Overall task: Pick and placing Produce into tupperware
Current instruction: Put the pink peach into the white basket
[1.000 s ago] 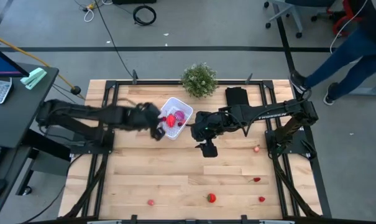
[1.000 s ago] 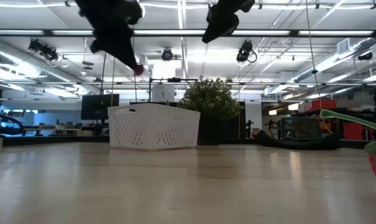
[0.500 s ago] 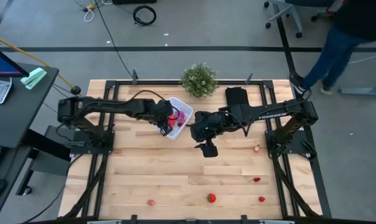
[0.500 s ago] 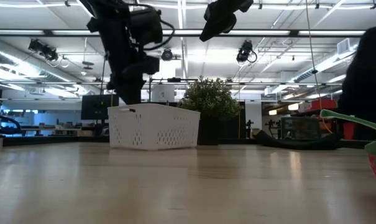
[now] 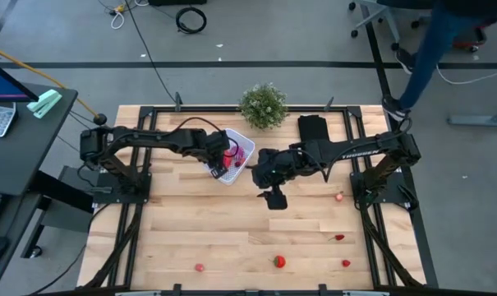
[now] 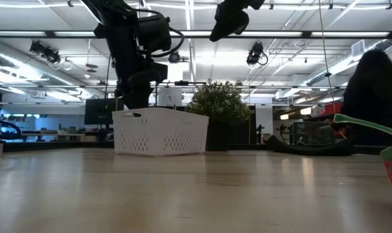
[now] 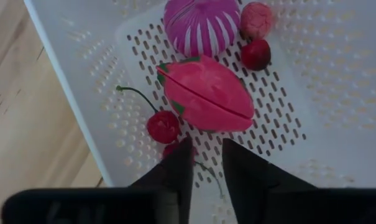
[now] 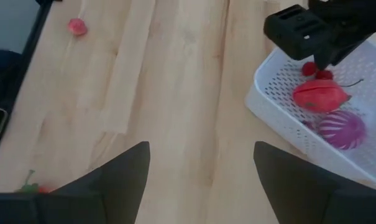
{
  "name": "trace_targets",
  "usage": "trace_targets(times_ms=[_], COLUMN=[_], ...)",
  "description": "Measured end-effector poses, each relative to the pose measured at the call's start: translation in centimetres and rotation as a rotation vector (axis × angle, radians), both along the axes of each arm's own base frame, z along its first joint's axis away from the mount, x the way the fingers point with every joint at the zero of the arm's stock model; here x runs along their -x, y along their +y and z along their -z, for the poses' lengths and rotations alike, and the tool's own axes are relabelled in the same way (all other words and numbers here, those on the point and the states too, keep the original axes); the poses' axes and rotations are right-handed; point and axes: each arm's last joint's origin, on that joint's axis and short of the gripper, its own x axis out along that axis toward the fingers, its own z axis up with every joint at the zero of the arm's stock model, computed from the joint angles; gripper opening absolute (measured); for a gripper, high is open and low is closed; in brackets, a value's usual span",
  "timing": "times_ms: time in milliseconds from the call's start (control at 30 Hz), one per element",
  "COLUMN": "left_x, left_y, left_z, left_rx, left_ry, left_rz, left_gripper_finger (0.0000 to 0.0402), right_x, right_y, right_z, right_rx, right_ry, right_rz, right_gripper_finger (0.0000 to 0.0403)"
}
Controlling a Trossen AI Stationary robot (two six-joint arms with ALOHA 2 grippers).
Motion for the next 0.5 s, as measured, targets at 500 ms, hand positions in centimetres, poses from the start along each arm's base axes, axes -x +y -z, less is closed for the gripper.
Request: trace_targets(times_ms=[500], left_x=[-2.6], left_y=[0.4], left_z=[-7.9], left_rx=[-0.071], left_ry=[-0.179], left_rz=[0.06], left_gripper_finger=[0.0122], right_x=[6.0], right_y=[7.3], right_z=[9.3], right_rx=[-0.203], right_ry=[0.452], right_rz=[0.387], right_gripper_finger=[0.0286])
